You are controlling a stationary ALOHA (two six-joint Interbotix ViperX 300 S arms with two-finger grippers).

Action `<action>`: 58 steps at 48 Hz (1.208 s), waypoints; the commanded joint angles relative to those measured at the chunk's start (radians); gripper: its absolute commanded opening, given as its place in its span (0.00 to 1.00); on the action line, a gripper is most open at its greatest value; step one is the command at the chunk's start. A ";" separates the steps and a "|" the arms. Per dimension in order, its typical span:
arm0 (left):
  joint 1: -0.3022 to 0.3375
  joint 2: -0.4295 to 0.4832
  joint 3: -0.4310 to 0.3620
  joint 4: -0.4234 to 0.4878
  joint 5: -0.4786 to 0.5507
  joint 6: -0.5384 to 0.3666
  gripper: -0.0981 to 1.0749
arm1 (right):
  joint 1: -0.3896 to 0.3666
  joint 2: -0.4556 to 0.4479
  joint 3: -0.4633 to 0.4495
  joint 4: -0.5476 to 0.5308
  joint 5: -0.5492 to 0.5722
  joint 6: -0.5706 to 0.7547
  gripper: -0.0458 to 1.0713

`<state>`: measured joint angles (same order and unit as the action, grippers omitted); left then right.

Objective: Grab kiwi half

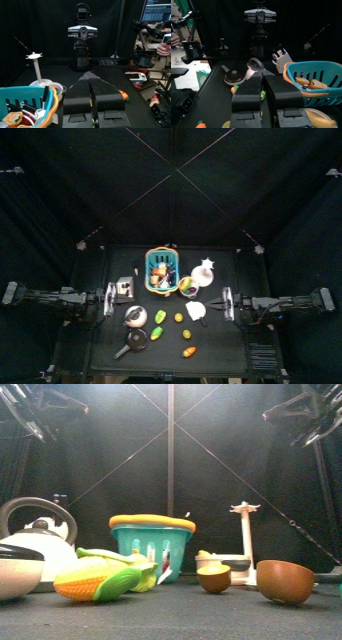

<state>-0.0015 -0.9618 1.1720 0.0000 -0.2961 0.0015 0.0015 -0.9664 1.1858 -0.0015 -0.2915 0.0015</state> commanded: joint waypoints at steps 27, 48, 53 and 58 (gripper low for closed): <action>-0.026 0.103 -0.003 0.002 -0.003 -0.002 0.05 | 0.023 0.383 -0.225 -0.127 0.153 0.040 0.06; -0.052 0.216 -0.028 -0.008 -0.003 -0.003 0.08 | 0.018 0.518 -0.215 0.040 0.176 0.040 0.06; -0.054 0.252 -0.038 -0.011 -0.003 -0.003 0.11 | 0.020 0.586 -0.224 0.038 0.181 0.038 0.06; -0.057 0.279 -0.041 -0.014 -0.006 -0.003 0.17 | 0.023 0.667 -0.247 0.038 0.187 0.038 0.11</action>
<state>-0.0537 -0.6995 1.1612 -0.0107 -0.2961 -0.0015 0.0215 -0.3451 0.9756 0.0337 -0.1043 0.0414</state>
